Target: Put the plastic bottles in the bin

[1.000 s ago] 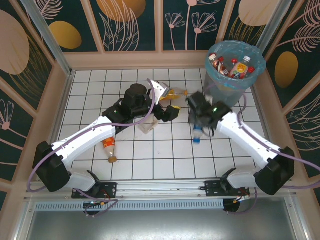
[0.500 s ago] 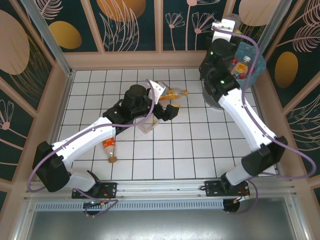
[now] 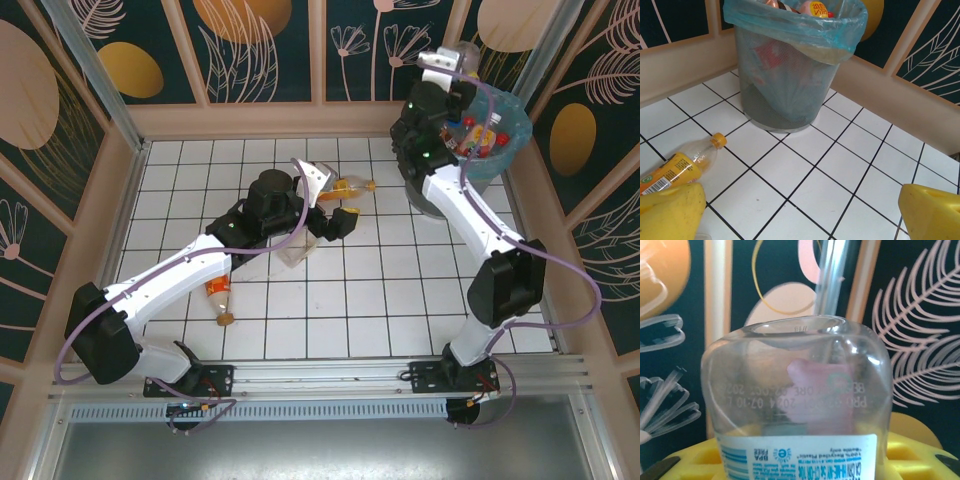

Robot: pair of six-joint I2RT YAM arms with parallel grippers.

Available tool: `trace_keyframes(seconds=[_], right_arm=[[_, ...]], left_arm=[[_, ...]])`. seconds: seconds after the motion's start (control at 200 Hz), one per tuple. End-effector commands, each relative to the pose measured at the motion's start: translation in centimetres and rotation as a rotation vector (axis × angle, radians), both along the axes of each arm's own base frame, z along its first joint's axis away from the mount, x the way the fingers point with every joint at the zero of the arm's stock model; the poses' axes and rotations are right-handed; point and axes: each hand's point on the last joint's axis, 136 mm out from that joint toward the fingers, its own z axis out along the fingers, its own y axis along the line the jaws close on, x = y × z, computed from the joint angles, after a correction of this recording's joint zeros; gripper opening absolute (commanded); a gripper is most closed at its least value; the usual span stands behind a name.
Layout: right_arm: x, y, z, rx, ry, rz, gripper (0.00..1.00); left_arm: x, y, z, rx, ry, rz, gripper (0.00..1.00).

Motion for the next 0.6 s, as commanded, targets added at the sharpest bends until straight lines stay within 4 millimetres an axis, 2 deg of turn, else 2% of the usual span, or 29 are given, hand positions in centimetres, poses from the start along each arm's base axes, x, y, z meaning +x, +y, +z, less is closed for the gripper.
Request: trace_keyframes(seconds=[0.0,0.235,0.315,0.405,0.475,0.596], right_arm=[[-1.1,-1.9,-1.1,0.011,-0.074,-0.121,0.41],[-0.2,-3.1,-4.4,0.004,-0.116,-0.133,0.42],[0.9,-3.4,-5.4,0.006,-0.097,-0.127,0.44],[2.8,-3.9,-7.5,0.045,-0.027,-0.107,0.47],[4.3,-4.7,-9.2,0.112,0.032,-0.092,0.53],[5.5,-5.8,-11.3,0.256,0.120,-0.039,0.74]], left_arm=[[0.0,0.0,1.0,-0.030,-0.021,0.012,0.99],[0.3,0.3,0.8,-0.013,-0.034,0.030,0.99],[0.4,0.3,0.7,-0.007,-0.036,0.036,0.99],[0.4,0.2,0.4,-0.003,-0.030,0.034,0.99],[0.5,0.1,0.1,0.002,-0.023,0.032,0.99],[0.6,-0.1,-0.3,0.006,-0.012,0.031,0.99]])
